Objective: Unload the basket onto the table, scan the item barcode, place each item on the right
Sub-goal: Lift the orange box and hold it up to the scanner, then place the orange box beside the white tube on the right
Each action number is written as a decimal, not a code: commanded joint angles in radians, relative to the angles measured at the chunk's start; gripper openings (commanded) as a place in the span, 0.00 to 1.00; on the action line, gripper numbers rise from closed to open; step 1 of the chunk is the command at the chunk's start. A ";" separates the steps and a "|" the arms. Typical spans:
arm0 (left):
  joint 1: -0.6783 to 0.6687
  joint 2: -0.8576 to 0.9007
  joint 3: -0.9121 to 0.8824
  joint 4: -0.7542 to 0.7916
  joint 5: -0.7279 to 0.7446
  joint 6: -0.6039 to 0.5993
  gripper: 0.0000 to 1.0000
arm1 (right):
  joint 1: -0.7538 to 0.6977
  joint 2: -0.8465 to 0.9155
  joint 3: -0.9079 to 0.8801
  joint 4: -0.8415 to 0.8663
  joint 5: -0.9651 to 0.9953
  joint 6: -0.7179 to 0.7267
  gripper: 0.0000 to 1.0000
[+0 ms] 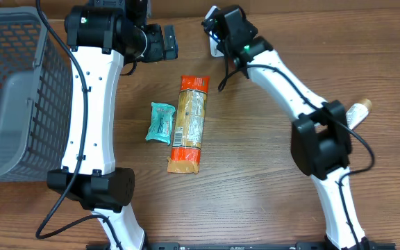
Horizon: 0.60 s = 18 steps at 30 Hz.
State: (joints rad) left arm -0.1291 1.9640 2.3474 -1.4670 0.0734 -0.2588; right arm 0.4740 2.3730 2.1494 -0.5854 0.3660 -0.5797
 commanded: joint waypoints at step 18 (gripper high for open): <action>0.000 0.007 -0.003 0.001 -0.003 0.012 1.00 | -0.497 -0.379 -0.351 -0.788 -0.406 1.077 0.04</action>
State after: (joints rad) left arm -0.1291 1.9640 2.3474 -1.4670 0.0734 -0.2588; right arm -0.0006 1.9846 1.8736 -1.3911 0.0128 0.4461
